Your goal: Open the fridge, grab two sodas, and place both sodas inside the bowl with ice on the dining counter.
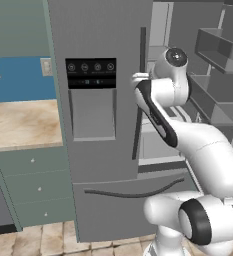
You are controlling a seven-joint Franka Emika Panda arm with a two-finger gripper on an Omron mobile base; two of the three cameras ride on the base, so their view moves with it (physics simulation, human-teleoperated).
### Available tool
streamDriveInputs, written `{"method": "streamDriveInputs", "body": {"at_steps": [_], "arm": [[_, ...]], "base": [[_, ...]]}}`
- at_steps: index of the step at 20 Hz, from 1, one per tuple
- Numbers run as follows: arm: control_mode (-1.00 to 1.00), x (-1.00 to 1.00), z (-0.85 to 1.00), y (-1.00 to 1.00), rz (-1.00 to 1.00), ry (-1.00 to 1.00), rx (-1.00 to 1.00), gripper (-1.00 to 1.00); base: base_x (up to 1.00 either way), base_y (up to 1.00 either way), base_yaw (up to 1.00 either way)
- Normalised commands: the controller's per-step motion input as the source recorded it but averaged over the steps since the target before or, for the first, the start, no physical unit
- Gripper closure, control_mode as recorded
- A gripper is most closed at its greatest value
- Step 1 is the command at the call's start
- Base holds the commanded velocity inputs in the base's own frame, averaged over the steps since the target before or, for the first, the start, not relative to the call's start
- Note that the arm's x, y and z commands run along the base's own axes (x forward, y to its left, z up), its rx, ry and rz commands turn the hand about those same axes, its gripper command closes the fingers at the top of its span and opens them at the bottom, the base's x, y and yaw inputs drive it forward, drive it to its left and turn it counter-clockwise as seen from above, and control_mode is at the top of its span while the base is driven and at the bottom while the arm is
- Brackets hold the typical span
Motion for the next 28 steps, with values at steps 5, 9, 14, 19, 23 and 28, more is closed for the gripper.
{"method": "streamDriveInputs", "body": {"at_steps": [5,9,14,19,23,28], "arm": [[-1.00,0.36,-0.01,0.00,0.00,0.00,0.00,-1.00],[-1.00,0.37,-0.04,0.00,0.00,0.00,0.00,-1.00],[-1.00,0.36,-0.10,0.05,0.00,0.00,0.00,-1.00],[-1.00,0.36,-0.09,0.02,0.00,0.00,0.00,-1.00],[-1.00,0.29,-0.08,0.03,0.00,0.00,0.00,-1.00],[-1.00,0.21,-0.11,0.01,0.01,0.00,0.00,-1.00]], "base": [[0.00,0.00,0.00],[0.00,0.00,0.00],[0.00,0.00,0.00],[0.00,0.00,0.00],[0.00,0.00,0.00],[0.00,0.00,0.00]]}}
